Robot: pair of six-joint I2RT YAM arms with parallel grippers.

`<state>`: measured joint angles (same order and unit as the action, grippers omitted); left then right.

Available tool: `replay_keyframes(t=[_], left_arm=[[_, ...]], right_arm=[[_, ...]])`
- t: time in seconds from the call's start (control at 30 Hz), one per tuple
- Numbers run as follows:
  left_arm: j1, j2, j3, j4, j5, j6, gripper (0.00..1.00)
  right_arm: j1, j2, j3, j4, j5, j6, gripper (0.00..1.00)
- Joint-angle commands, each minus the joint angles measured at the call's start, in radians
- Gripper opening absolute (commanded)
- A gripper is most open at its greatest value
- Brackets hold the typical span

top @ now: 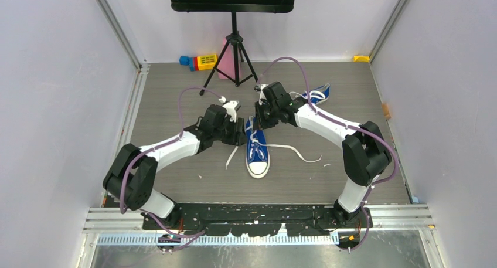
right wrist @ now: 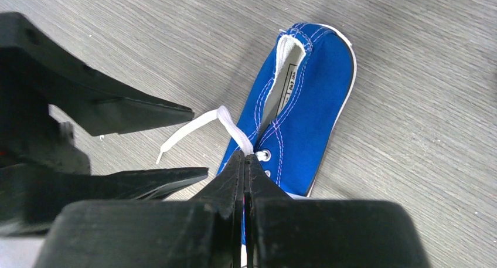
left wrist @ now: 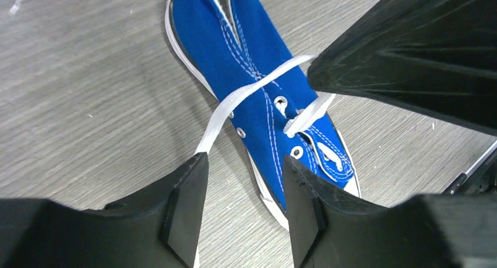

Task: Tie the shoes

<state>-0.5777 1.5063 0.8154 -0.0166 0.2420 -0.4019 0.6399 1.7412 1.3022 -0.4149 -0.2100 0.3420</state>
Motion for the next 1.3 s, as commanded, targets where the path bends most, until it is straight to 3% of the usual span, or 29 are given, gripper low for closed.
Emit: replay_keyframes(t=[0.0,0.17,0.33,0.57,0.8,1.07,1.27], left_arm=[[-0.004,-0.093,0.017,0.02,-0.043,0.078,0.55],[-0.004,-0.064,0.071,-0.001,-0.031,0.152,0.77],[-0.004,-0.023,0.081,0.091,0.024,0.239,0.81],[-0.003,0.043,0.083,0.226,0.129,0.325,0.81],[-0.008,0.047,0.096,0.255,0.113,0.337,0.81],[-0.114,0.01,0.093,0.214,-0.159,0.369,0.74],[-0.128,0.036,0.108,0.174,-0.22,0.34,0.6]], right_arm=[[0.006,-0.046,0.04,0.005,-0.004,-0.015,0.0],[0.007,-0.041,0.049,0.008,-0.009,-0.014,0.0],[0.007,-0.033,0.059,0.016,-0.024,-0.006,0.0],[0.007,-0.015,0.081,0.018,-0.05,-0.003,0.0],[0.007,-0.001,0.086,0.015,-0.06,0.003,0.0],[0.007,0.014,0.087,0.018,-0.049,0.015,0.0],[0.007,0.016,0.083,0.018,-0.051,0.017,0.0]])
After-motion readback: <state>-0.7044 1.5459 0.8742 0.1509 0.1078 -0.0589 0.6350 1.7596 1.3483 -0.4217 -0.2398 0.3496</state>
